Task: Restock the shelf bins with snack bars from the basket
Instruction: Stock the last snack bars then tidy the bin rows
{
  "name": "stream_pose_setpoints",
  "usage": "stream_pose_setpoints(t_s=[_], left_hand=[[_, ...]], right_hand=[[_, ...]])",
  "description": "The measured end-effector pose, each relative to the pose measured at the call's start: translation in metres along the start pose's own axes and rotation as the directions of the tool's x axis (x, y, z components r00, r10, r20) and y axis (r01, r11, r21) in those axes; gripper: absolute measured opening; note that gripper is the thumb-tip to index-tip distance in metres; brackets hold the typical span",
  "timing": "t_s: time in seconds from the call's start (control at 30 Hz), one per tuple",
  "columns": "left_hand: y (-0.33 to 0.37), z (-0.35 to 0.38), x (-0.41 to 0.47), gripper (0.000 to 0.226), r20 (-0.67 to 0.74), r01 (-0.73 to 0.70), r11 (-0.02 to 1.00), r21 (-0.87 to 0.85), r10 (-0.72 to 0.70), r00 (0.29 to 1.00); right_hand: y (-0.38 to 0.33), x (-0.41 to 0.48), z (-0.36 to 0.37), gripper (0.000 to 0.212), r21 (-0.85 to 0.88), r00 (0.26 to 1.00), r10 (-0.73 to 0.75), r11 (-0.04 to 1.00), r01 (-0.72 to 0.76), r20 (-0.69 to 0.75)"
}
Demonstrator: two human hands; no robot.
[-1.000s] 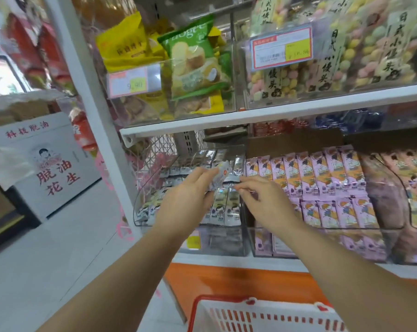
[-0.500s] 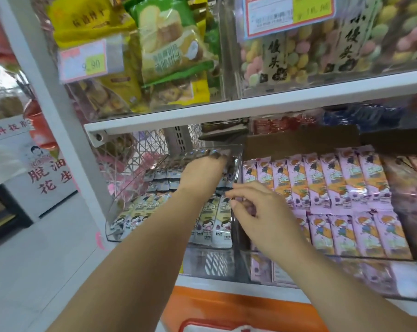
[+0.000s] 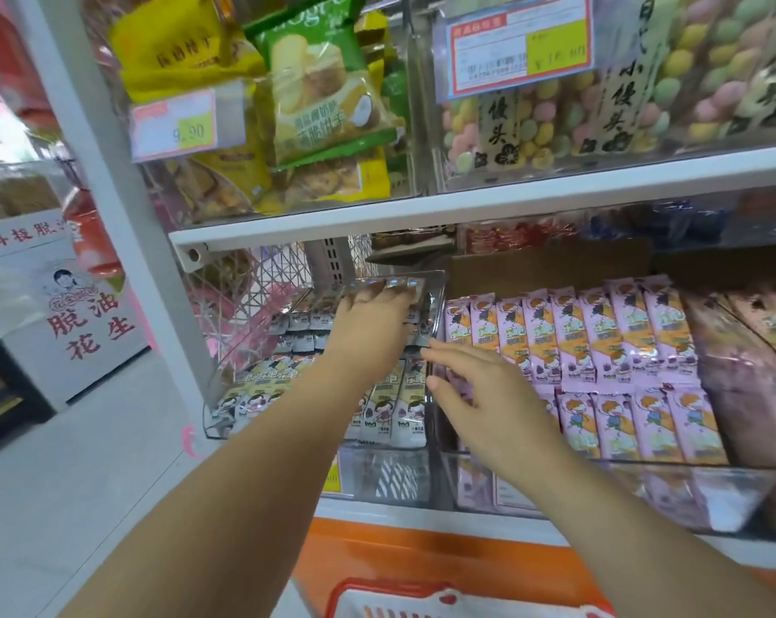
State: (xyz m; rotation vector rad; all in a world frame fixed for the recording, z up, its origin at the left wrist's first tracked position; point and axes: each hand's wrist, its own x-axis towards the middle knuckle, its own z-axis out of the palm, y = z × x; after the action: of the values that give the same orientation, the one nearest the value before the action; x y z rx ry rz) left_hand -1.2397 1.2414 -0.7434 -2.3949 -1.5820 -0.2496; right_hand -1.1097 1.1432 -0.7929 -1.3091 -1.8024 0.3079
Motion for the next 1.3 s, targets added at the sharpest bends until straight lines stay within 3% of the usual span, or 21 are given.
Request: stream_pose_setpoints(t_s=[0.07, 0.17, 0.23, 0.33, 0.43, 0.53, 0.63, 0.73, 0.87, 0.93, 1.1, 1.3], left_hand=[[0.0, -0.001, -0.031, 0.048, -0.172, -0.025, 0.979, -0.202, -0.01, 0.985], [0.002, 0.005, -0.087, 0.041, -0.4, -0.074, 0.899, -0.433, -0.118, 0.909], [0.005, 0.016, -0.127, 0.036, -0.421, -0.087, 0.86, -0.504, -0.156, 0.894], [0.009, 0.039, -0.183, 0.032, -0.406, -0.119, 0.841, -0.527, -0.126, 0.905], [0.015, 0.08, -0.235, 0.032, -0.323, -0.096, 0.862, -0.498, -0.081, 0.943], [0.02, 0.127, -0.28, 0.031, -0.134, -0.068, 0.874, -0.481, 0.003, 0.991], [0.026, 0.161, -0.307, 0.03, 0.169, 0.006, 0.867, -0.498, 0.09, 0.982], [0.033, 0.194, -0.322, 0.033, 0.465, 0.104, 0.882, -0.459, 0.138, 0.874], [0.052, 0.231, -0.344, 0.038, 0.759, 0.143, 0.894, -0.425, 0.266, 0.594], [0.063, 0.241, -0.354, 0.039, 0.83, 0.173, 0.89, -0.422, 0.302, 0.469], [0.071, 0.245, -0.365, 0.039, 0.877, 0.215, 0.872, -0.44, 0.365, 0.311], [0.075, 0.246, -0.369, 0.037, 0.912, 0.273, 0.874, -0.403, 0.356, 0.206]], right_hand=[[-0.007, -0.004, -0.005, 0.032, -0.091, 0.998, -0.056, 0.994, 0.054, -0.029], [-0.023, -0.007, -0.011, 0.022, -0.08, 0.981, -0.165, 0.984, 0.157, -0.105], [-0.033, -0.016, -0.009, 0.021, -0.032, 0.971, -0.223, 0.975, 0.221, -0.086], [-0.039, -0.051, 0.007, 0.019, 0.047, 0.966, -0.246, 0.969, 0.243, 0.078], [-0.018, -0.102, 0.034, 0.016, 0.038, 0.933, -0.192, 0.981, 0.19, 0.303], [0.026, -0.152, 0.06, 0.013, 0.01, 0.889, 0.02, 1.0, -0.028, 0.458], [0.073, -0.203, 0.081, 0.016, -0.031, 0.736, 0.237, 0.959, -0.281, 0.635], [0.105, -0.248, 0.097, 0.021, -0.249, 0.492, 0.35, 0.933, -0.261, 0.797], [0.126, -0.296, 0.11, 0.036, -0.412, 0.197, 0.438, 0.897, -0.159, 0.877], [0.133, -0.316, 0.12, 0.043, -0.447, 0.105, 0.461, 0.885, -0.133, 0.881], [0.141, -0.346, 0.134, 0.052, -0.46, 0.073, 0.47, 0.88, -0.119, 0.88], [0.135, -0.343, 0.134, 0.03, -0.414, 0.18, 0.434, 0.899, -0.141, 0.883]])
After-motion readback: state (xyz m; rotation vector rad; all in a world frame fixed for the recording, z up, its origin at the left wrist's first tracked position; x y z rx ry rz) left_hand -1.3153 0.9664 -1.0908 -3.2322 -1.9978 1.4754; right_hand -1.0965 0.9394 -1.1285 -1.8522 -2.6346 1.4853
